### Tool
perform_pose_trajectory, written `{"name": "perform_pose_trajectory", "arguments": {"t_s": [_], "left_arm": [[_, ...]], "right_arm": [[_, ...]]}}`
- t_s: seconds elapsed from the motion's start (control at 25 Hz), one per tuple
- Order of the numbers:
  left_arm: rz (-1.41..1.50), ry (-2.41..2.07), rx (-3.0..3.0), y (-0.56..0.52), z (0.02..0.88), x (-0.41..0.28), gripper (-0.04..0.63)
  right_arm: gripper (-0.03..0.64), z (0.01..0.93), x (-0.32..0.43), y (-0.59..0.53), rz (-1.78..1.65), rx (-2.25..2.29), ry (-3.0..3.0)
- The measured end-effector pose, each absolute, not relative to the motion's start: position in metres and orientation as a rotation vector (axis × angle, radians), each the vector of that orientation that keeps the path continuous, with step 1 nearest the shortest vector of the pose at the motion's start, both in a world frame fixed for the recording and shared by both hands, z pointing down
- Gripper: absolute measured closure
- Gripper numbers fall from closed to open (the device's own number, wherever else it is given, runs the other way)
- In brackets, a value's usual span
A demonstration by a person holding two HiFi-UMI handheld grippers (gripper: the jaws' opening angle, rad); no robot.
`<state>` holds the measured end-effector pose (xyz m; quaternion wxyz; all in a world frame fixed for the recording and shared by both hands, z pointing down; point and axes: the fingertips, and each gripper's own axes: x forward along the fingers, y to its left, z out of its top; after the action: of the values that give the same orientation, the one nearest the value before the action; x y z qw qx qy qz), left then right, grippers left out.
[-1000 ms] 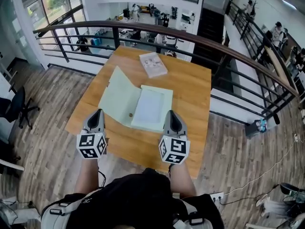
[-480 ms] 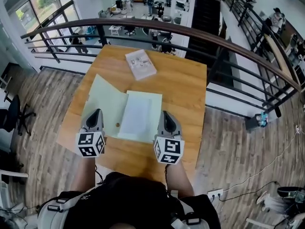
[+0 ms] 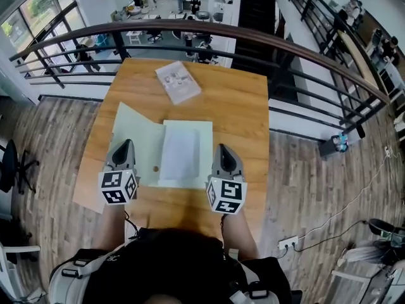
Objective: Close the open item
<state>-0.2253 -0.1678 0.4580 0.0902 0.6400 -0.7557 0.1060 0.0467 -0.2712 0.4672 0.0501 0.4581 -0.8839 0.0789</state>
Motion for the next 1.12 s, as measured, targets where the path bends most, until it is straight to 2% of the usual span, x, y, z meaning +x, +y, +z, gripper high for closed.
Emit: {"name": "perform_pose_trajectory", "arguments": {"t_s": [0.24, 0.28, 0.32, 0.4, 0.52, 0.8, 1.12], "left_arm": [[0.386, -2.161, 2.006, -0.172, 0.456, -0.258, 0.595], [0.388, -2.136, 2.019, -0.171, 0.456, -0.262, 0.582], [0.384, -2.116, 2.027, -0.17, 0.457, -0.267, 0.548], [0.369, -2.101, 2.019, -0.166, 0.46, -0.28, 0.49], [0.365, -2.108, 1.964, -0.157, 0.468, -0.304, 0.459], [0.41, -2.08, 1.795, -0.132, 0.511, -0.339, 0.45], [0.448, -2.012, 1.687, -0.1, 0.559, -0.342, 0.445]], "right_arm": [[0.618, 0.462, 0.031, -0.26, 0.227, 1.481, -2.656], [0.611, 0.464, 0.028, -0.259, 0.235, 1.479, -2.659], [0.58, 0.467, 0.025, -0.257, 0.245, 1.474, -2.659], [0.558, 0.474, 0.021, -0.256, 0.261, 1.472, -2.645], [0.543, 0.483, 0.02, -0.256, 0.277, 1.475, -2.621], [0.531, 0.52, 0.023, -0.262, 0.319, 1.42, -2.535], [0.523, 0.602, 0.037, -0.25, 0.424, 1.316, -2.355]]}}
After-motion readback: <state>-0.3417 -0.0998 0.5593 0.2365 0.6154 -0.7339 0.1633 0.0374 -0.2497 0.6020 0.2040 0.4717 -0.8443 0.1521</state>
